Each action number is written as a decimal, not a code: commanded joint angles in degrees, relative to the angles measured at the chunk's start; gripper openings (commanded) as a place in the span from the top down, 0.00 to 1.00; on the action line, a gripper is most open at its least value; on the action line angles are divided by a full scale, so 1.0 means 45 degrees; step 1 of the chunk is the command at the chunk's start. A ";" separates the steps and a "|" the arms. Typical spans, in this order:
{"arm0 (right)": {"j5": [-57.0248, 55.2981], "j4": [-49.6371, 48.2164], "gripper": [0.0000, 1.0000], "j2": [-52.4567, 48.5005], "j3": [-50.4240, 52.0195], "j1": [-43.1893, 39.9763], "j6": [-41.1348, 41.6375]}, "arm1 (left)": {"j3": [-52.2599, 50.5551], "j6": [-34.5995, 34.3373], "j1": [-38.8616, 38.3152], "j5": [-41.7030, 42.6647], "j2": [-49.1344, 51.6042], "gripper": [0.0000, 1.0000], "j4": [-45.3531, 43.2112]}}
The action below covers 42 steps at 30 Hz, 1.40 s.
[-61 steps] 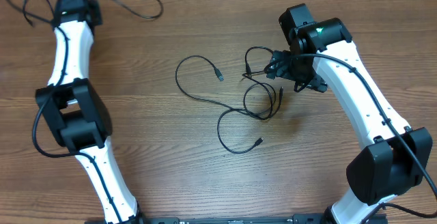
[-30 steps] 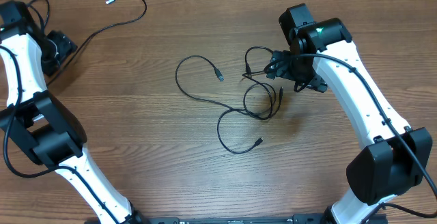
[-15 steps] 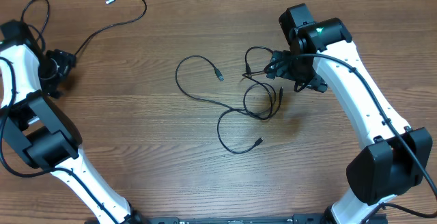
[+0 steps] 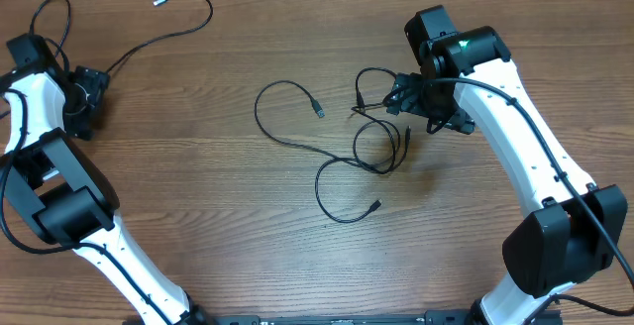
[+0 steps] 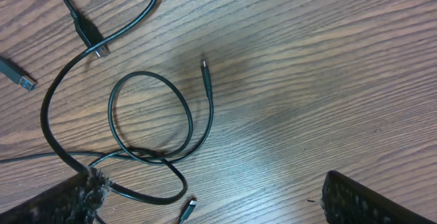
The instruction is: Untangle cables
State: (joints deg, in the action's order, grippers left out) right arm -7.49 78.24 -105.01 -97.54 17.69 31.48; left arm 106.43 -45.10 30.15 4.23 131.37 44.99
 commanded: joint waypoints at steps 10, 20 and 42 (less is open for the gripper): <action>-0.0087 -0.0039 0.00 0.0384 -0.0257 -0.0010 0.0005 | -0.0068 0.2045 0.0233 -0.1617 0.0991 0.03 -0.1093; -0.0087 -0.0039 0.00 0.0384 -0.0257 -0.0010 0.0005 | -0.0019 0.7864 0.0248 -0.2152 0.1093 0.00 -0.2021; -0.0087 -0.0039 0.00 0.0384 -0.0257 -0.0010 0.0005 | -0.0024 1.4197 -0.0078 -0.2866 0.0568 0.06 -0.1535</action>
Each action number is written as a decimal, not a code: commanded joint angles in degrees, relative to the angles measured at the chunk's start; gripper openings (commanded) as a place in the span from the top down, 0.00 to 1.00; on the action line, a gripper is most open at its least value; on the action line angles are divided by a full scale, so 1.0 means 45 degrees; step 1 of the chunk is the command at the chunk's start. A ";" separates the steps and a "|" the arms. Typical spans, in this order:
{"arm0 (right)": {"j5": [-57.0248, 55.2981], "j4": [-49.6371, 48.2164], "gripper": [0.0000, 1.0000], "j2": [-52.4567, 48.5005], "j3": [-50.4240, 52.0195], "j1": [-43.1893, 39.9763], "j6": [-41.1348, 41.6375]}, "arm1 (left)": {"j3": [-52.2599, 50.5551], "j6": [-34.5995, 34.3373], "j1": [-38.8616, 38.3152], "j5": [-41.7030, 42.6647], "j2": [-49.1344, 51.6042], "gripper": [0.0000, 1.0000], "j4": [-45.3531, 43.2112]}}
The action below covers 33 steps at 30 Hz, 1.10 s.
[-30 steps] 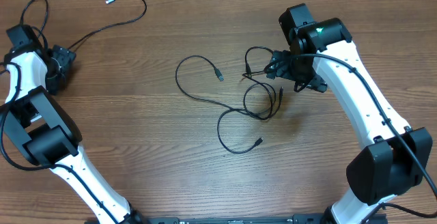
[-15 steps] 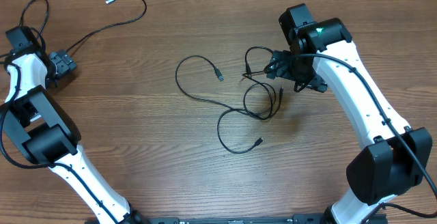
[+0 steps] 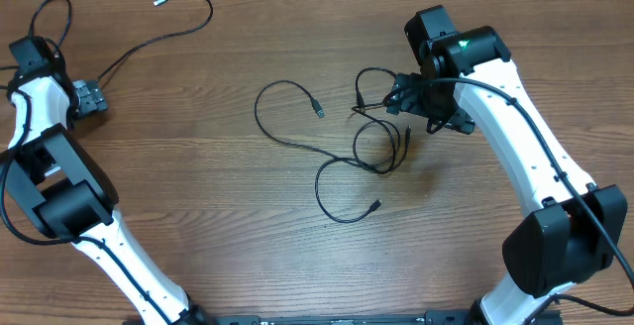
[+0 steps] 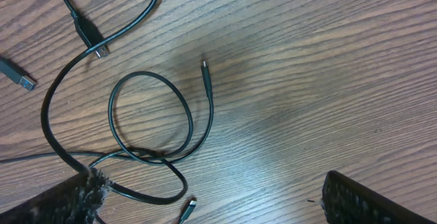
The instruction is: Untangle cables
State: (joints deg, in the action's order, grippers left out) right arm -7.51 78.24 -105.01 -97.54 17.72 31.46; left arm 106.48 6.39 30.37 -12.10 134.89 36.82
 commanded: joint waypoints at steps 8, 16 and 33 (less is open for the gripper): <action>-0.0083 -0.0039 0.00 0.0384 -0.0257 -0.0015 0.0010 | -0.0058 0.5940 -0.0165 0.1525 -0.0209 0.10 0.0126; -0.0083 -0.0039 0.00 0.0384 -0.0257 -0.0015 0.0010 | -0.0058 0.7014 0.0107 0.2812 0.0005 0.46 0.0044; -0.0083 -0.0039 0.00 0.0384 -0.0257 -0.0015 0.0010 | 0.1200 0.2273 0.0185 0.4328 0.0000 0.96 -0.1273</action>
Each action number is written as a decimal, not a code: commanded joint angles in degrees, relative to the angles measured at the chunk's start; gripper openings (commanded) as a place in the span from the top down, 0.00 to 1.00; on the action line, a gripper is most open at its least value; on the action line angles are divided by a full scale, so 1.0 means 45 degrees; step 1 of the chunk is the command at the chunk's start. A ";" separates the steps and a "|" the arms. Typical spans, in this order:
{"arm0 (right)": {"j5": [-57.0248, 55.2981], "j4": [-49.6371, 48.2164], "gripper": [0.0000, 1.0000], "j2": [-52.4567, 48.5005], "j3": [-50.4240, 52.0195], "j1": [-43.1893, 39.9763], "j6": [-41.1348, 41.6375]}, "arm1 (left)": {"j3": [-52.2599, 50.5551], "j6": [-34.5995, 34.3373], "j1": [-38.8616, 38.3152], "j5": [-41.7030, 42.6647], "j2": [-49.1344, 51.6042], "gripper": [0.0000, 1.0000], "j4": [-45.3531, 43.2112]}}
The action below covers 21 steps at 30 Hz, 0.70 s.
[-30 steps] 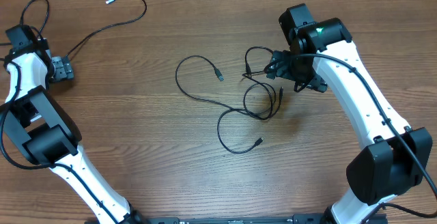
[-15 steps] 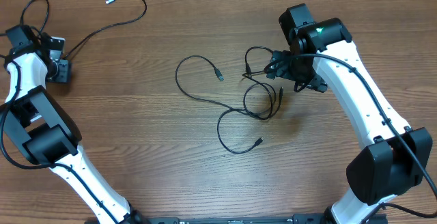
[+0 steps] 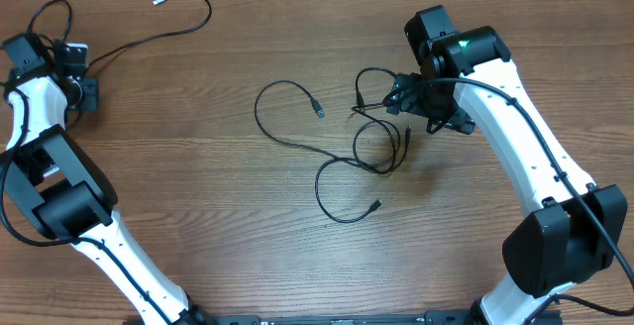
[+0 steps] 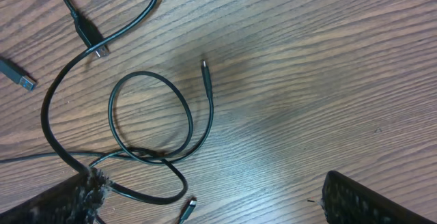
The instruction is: Untangle cables
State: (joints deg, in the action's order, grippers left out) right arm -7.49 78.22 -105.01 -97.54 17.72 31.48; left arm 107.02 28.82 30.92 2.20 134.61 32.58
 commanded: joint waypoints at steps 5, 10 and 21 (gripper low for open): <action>-0.0087 -0.0034 0.00 0.0384 -0.0257 -0.0015 0.0005 | 0.2647 -1.0103 0.0029 0.3585 0.0063 0.96 -0.1836; -0.0087 -0.0034 0.00 0.0384 -0.0257 -0.0015 0.0005 | 0.2715 -1.6480 -0.0107 0.5076 0.0068 0.96 -0.4075; -0.0087 -0.0034 0.00 0.0384 -0.0257 -0.0015 0.0005 | 0.2657 -1.7534 -0.1826 0.1209 0.0389 0.95 -0.2458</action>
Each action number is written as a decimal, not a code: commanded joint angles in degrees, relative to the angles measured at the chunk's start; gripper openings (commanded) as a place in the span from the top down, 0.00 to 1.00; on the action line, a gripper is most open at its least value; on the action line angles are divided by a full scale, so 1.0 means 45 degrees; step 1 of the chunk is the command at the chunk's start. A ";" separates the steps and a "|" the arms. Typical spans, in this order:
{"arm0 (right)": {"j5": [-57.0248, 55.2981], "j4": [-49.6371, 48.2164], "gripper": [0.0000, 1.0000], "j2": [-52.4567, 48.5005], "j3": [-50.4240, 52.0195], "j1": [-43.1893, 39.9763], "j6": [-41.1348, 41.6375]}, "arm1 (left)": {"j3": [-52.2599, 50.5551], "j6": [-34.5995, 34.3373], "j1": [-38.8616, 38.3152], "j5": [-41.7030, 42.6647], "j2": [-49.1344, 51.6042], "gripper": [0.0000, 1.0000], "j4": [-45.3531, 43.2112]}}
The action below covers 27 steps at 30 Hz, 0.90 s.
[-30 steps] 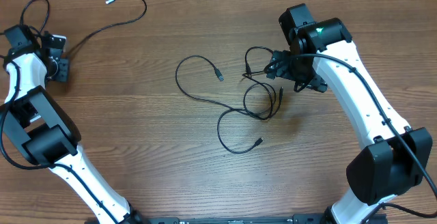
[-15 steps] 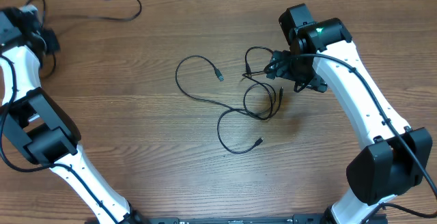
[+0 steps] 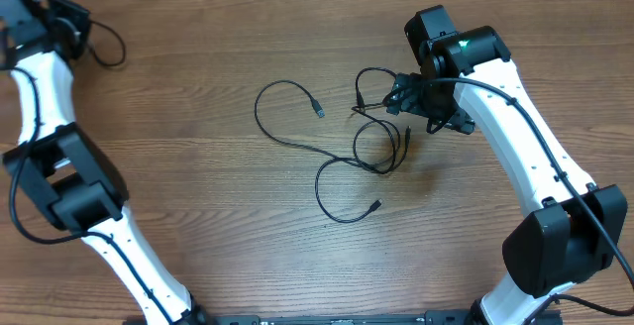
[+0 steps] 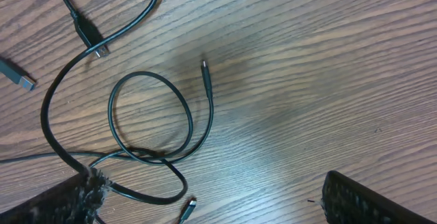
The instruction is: Untangle cables
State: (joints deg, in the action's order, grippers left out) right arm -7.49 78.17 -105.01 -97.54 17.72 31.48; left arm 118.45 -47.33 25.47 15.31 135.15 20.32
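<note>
Several thin black cables lie tangled at mid-table, with a loop and a USB plug reaching out left. My right gripper hovers over the tangle's right edge. In the right wrist view it is open wide above a round cable loop, and its left finger touches a strand. A separate black cable lies along the far edge and runs into my left gripper at the far left corner; its jaws are too small to make out.
A silver plug and a thin connector tip lie loose on the wooden table. A small plug ends the tangle's near strand. The left arm's own wire loops beside it.
My left gripper has gone from the left edge up into the far left corner, and the separate cable now stretches along the far edge. The right gripper and tangle are unchanged.
My left gripper stood at the left edge with the separate cable arcing off to its right. At each later moment it was farther back, the cable following. Now the cable lies at the far edge, well apart from the tangle. The right gripper stayed open over the tangle.
</note>
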 commanded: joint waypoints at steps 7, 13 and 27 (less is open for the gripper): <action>-0.0087 -0.0024 0.00 0.0384 -0.0257 -0.0015 0.0005 | 0.0117 0.0855 -0.1433 -0.1841 0.1141 0.76 0.0495; -0.0087 -0.0024 0.00 0.0384 -0.0257 -0.0015 0.0005 | 0.0126 0.4367 -0.1501 -0.1831 0.1146 0.51 0.1253; -0.0087 -0.0024 0.00 0.0384 -0.0257 -0.0015 0.0005 | 0.0131 0.5387 0.0442 -0.1836 -0.3614 0.00 0.4818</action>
State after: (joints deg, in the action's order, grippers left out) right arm -7.51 78.22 -105.01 -97.54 17.72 31.48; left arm 118.45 -24.88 25.54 7.62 127.37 39.68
